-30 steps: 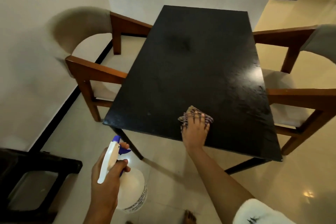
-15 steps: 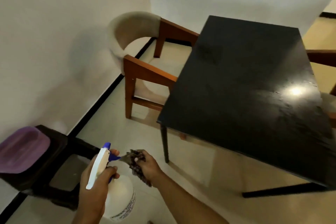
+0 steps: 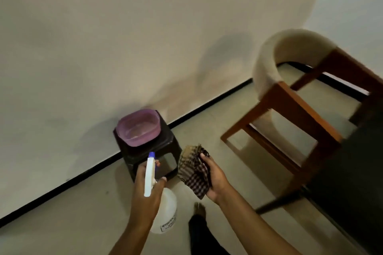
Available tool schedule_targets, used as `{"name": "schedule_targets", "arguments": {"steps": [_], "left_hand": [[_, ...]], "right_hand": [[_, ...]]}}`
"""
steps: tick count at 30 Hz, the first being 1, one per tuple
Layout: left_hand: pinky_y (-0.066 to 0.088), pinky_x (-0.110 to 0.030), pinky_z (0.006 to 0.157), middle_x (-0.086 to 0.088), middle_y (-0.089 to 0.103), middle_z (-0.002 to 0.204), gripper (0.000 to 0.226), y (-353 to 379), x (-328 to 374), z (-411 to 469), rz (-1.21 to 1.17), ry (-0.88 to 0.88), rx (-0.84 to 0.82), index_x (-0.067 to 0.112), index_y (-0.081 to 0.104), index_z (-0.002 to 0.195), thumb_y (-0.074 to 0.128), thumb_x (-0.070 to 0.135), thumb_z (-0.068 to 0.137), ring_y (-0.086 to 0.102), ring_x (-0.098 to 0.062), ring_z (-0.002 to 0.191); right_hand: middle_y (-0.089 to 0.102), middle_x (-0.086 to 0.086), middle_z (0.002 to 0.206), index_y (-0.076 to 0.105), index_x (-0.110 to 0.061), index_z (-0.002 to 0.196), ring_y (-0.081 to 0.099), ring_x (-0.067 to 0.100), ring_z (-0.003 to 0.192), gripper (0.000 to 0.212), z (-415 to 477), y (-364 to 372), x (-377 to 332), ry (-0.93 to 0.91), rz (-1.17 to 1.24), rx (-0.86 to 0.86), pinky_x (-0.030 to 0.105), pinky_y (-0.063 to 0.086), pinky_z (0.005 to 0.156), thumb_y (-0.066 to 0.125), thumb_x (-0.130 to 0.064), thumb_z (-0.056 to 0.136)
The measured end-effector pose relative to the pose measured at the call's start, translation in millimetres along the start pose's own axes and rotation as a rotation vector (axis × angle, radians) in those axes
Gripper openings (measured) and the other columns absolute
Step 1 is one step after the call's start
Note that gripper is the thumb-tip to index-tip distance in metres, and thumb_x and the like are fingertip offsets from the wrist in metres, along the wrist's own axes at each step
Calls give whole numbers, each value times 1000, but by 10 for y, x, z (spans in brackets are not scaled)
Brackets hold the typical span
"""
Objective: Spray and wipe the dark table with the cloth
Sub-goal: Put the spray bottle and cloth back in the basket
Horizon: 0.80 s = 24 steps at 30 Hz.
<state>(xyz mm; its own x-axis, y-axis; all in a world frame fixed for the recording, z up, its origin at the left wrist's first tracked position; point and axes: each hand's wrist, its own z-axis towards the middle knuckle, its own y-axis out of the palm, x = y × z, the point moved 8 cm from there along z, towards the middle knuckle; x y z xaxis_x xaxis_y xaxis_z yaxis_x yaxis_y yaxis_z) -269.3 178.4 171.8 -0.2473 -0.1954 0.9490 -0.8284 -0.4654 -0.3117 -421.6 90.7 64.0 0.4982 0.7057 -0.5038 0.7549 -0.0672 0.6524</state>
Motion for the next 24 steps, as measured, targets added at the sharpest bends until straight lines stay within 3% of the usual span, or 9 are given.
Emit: {"name": "schedule_targets", "arguments": {"steps": [4,9,12,16,21,24], "left_hand": [[40,-9,67,7,58,96,42,-234,-204,735,141,30,42,22,48,116,70,12,82,56,0,84],[39,-17,61,0,55,81,43,-458,-331,1699,269,11,115,14,49,111,75,7,77,56,-12,71],[41,-15,64,2,55,87,49,-651,-380,2316,280,38,215,13,47,115,75,6,76,56,-7,76],[44,-25,67,-1,57,102,55,-819,-591,3019,266,0,313,10,43,125,73,11,79,55,-16,82],[52,-39,70,-10,61,104,59,-823,-1098,3811,316,-97,277,10,42,129,73,19,80,60,-27,84],[54,-45,74,-12,60,99,53,-804,-1545,4190,320,-128,218,18,41,121,72,29,80,60,-30,88]], "right_hand": [[64,22,119,58,-6,127,62,37,111,48,725,508,87,109,-128,-51,44,51,93,60,-27,84],[68,17,114,58,-14,126,65,35,106,36,1668,1037,-27,149,-289,-28,45,53,90,58,-22,92],[68,18,114,56,-15,127,65,35,105,35,2166,1338,-204,169,-380,-55,46,54,88,57,-21,93],[70,19,105,58,-10,124,68,33,92,31,2687,1673,-404,161,-457,-27,38,57,72,52,-13,94],[70,19,104,59,-13,123,68,35,93,30,3236,1775,-337,214,-544,66,46,55,83,54,-17,94],[71,19,100,59,-12,122,69,35,87,28,3498,1717,-261,238,-518,173,45,55,78,52,-15,95]]}}
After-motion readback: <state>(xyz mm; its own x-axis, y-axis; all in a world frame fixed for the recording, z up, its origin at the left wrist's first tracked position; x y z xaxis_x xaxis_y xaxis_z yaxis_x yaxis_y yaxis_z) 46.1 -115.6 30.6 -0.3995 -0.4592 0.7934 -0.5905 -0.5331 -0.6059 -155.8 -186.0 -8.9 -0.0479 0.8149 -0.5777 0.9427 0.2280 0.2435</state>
